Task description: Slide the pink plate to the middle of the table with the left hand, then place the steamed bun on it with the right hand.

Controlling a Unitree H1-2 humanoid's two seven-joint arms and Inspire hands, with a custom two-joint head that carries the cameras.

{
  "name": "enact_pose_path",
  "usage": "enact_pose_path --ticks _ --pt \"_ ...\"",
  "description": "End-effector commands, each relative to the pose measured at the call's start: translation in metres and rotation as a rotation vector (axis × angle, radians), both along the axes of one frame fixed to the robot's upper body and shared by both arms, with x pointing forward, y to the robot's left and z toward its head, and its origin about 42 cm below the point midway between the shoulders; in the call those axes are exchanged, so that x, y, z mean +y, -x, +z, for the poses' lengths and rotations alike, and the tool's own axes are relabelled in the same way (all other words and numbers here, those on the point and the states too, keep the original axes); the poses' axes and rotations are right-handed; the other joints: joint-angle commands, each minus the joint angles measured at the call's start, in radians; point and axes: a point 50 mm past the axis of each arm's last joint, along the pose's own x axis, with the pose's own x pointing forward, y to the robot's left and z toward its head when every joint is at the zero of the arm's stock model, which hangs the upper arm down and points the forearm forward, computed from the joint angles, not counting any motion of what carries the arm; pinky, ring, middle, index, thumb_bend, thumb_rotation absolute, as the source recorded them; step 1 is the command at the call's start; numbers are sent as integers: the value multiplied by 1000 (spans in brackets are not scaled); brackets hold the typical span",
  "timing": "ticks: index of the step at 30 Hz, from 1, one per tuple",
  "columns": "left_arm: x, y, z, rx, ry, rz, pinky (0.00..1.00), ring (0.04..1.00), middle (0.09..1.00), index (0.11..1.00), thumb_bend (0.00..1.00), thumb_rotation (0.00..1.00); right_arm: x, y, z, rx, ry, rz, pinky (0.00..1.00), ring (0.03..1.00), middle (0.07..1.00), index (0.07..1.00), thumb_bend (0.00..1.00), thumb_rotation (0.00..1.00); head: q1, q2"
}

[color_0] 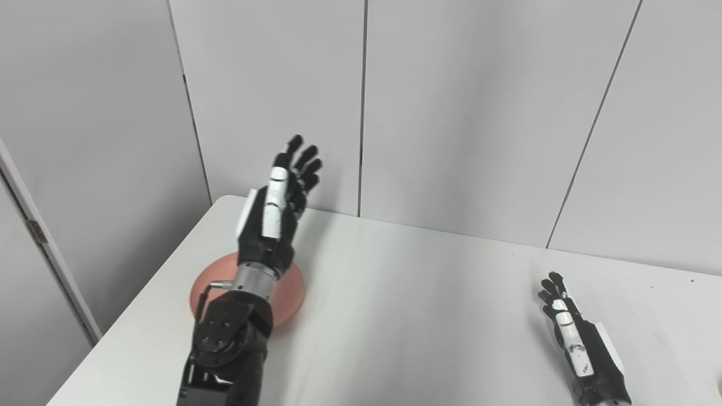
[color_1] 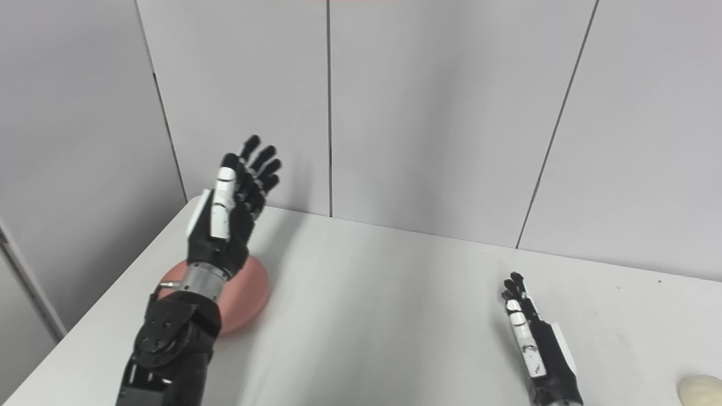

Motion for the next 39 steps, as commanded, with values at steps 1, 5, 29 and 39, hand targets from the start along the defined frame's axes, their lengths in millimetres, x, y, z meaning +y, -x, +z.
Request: enact_pose_path --ticks 1,5,29,39 --pt "8 -1 25 -93 5 27 932 930 941 947 609 997 -8 2 -4 -19 6 -7 999 968 976 999 202 1000 3 0" --pt "29 -2 27 -117 33 99 937 934 940 944 624 986 -10 1 -4 -25 14 -5 995 964 972 996 216 1000 12 -4" --pt "139 -20 -14 18 183 307 921 904 918 912 634 967 -8 4 0 -25 6 -5 992 973 980 1000 198 1000 20 4" --pt "167 -25 -30 53 251 334 941 916 927 934 599 1000 -9 4 -1 -21 2 -9 998 975 981 1000 205 1000 22 11"
